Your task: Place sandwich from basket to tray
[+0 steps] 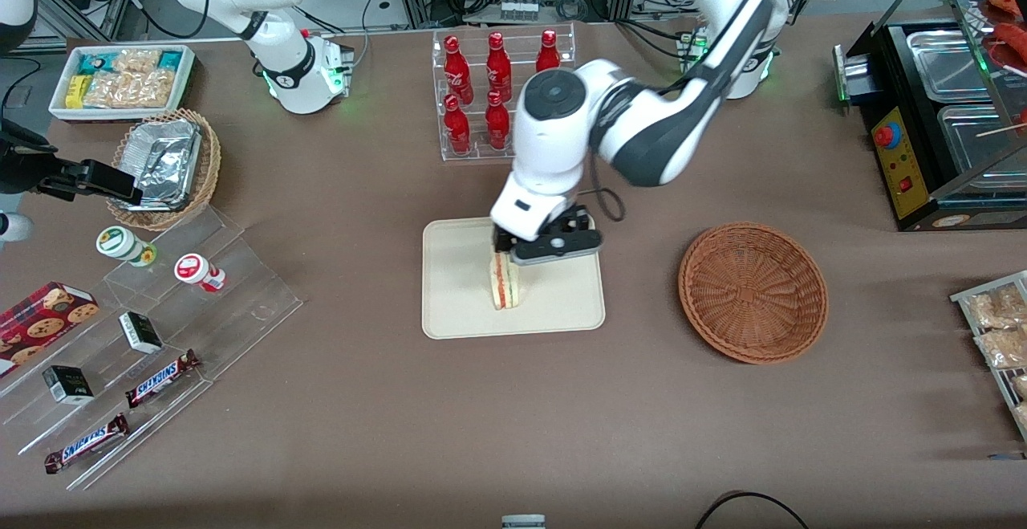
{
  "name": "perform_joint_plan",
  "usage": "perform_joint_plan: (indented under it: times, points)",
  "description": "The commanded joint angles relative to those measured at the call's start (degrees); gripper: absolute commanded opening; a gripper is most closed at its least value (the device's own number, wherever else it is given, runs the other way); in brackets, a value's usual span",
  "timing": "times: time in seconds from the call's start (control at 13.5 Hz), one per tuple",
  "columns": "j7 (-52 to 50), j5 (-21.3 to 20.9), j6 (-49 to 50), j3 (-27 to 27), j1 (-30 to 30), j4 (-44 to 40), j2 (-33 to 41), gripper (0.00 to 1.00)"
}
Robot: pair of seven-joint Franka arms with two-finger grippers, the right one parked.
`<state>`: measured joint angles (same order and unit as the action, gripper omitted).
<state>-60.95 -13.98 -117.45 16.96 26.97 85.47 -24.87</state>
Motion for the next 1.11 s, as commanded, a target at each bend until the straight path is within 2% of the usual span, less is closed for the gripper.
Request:
perform_joint_plan:
  times: [0.0,0.07,0.44,0.74,1.04]
  points:
    - [0.04,0.18,1.51,0.27,-4.45,4.70,6.66,1.00]
    - [1.61,0.62,2.91,0.27,-5.42,4.70,7.89,1.00]
    - [17.67,8.08,13.01,0.18,-13.15,4.62,14.84,1.00]
    - [31.83,10.90,19.96,-0.17,-19.66,4.79,18.36,1.00]
    - [43.86,11.52,23.83,-6.65,-20.81,4.88,21.00,1.00]
